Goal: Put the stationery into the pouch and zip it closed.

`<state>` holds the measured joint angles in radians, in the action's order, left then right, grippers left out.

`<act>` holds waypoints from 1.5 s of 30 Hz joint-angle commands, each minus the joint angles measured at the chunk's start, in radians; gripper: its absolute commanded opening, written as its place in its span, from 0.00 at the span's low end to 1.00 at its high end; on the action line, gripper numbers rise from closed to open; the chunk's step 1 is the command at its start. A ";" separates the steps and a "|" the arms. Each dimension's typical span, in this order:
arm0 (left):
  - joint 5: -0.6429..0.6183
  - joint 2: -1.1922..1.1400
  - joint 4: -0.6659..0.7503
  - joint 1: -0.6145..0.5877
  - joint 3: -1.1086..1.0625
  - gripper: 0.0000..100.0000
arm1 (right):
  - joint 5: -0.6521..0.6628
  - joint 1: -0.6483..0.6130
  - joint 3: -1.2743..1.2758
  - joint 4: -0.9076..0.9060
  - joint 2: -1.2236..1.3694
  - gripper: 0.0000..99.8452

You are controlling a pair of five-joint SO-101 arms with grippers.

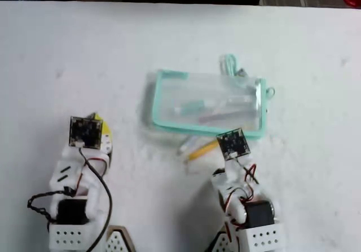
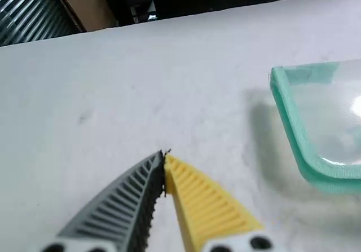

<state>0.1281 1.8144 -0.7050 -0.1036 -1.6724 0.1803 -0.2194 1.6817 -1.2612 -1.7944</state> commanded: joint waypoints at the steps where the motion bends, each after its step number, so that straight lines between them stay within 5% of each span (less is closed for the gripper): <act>1: -0.009 0.010 -0.005 0.004 0.012 0.02 | 0.009 -0.012 0.009 -0.007 -0.004 0.02; 8: -0.014 0.010 -0.071 0.008 0.064 0.02 | 0.012 -0.013 0.009 0.018 -0.004 0.02; 23: -0.130 0.010 -0.170 0.010 0.141 0.02 | 0.011 -0.042 0.009 0.883 0.002 0.02; 33: -0.133 0.010 -0.152 0.010 0.144 0.03 | 0.009 0.077 0.009 0.700 0.002 0.02; 39: -0.135 0.010 -0.190 0.004 0.140 0.14 | 0.017 0.133 0.009 0.630 -0.004 0.02; 45: -0.066 0.010 -0.190 0.008 0.137 0.06 | 0.071 0.185 0.009 0.616 -0.005 0.02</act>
<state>0.0084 1.8144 -0.8907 -0.1036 -1.5927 0.1972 -0.0583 1.6817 -0.6368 -1.7944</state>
